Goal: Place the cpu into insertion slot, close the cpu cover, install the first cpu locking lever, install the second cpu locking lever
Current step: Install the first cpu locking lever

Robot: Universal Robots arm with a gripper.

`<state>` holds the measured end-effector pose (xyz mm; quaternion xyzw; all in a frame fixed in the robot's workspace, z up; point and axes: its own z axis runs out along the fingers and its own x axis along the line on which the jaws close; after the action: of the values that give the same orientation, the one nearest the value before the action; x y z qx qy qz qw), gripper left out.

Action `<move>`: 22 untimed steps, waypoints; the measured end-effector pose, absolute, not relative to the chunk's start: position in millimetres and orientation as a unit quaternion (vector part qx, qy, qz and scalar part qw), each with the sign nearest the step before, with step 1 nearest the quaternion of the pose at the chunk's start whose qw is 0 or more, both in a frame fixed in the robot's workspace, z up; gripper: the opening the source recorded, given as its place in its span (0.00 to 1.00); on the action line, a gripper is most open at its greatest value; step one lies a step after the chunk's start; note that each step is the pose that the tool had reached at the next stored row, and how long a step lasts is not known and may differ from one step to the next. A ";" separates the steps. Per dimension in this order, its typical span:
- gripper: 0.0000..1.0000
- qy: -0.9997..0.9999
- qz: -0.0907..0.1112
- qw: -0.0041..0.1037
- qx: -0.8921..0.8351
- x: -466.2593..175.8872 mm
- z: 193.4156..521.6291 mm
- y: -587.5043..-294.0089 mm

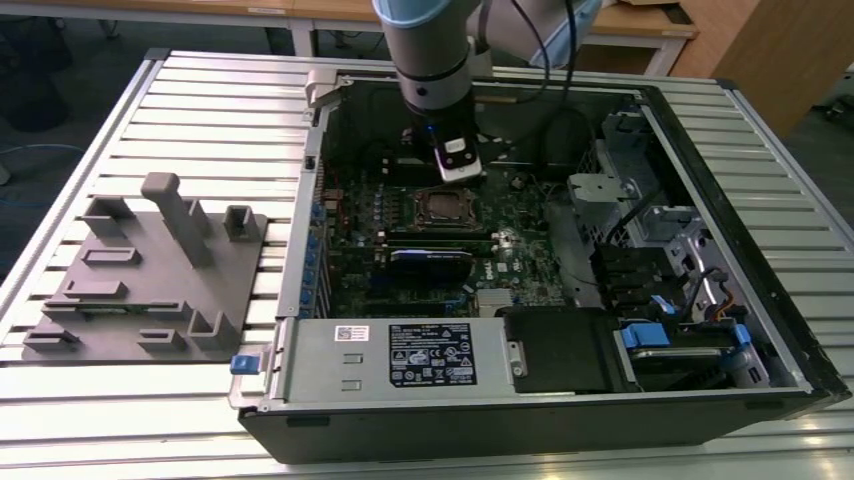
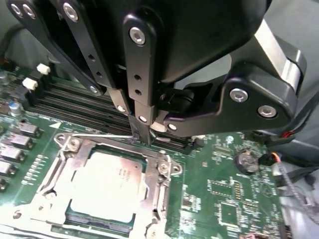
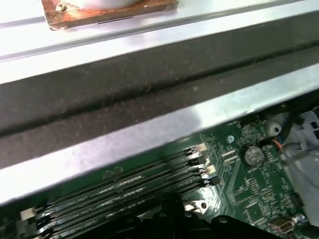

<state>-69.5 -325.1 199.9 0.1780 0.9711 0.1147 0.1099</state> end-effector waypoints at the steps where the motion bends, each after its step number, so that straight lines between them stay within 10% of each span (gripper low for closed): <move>1: 0.10 0.971 0.115 0.114 0.178 -70.6 199.4 -325.1; 22: 0.10 0.967 0.120 0.141 0.175 -87.7 194.4 -322.5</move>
<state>-87.7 -322.5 194.4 0.1753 0.9669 0.1202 0.1413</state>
